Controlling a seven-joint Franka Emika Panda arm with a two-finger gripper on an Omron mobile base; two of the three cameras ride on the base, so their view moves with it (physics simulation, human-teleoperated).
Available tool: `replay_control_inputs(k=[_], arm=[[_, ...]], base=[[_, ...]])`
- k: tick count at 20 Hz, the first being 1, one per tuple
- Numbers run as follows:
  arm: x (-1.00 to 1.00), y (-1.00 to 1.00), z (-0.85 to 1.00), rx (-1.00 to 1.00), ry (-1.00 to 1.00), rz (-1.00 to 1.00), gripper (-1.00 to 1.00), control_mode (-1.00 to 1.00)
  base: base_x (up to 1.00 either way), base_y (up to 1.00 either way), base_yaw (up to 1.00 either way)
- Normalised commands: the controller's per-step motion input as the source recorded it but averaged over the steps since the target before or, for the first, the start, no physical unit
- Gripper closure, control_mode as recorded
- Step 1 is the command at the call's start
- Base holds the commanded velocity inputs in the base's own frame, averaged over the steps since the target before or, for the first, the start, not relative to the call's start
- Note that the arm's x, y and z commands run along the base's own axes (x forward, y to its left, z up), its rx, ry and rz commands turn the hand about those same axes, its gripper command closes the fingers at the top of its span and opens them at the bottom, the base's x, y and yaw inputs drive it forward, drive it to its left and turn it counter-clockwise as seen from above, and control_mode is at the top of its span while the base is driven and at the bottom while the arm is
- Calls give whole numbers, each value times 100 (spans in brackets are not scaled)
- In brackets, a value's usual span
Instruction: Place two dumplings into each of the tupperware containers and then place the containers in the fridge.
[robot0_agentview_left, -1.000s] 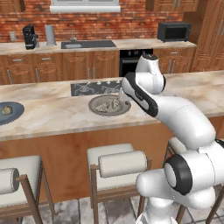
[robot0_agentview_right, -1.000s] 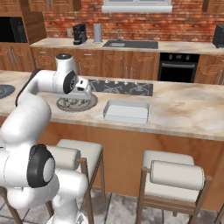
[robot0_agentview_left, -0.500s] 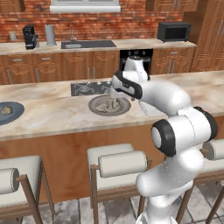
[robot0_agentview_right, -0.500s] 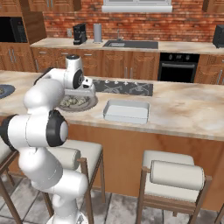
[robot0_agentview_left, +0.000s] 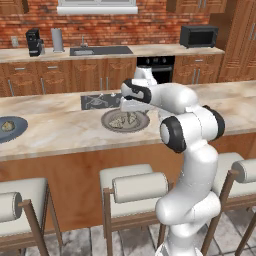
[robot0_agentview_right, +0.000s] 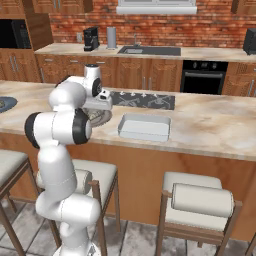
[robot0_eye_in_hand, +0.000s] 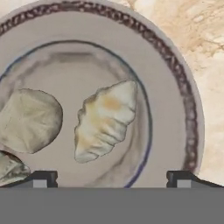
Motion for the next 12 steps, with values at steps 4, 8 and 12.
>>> replay_control_inputs(k=[4,8,12], arm=[[18,0,-29,0,7,0,-100,-100],[18,4,-26,0,1,0,-100,-100],[20,8,-29,0,0,0,-100,-100]], base=[[0,0,0],[0,0,0],[0,0,0]])
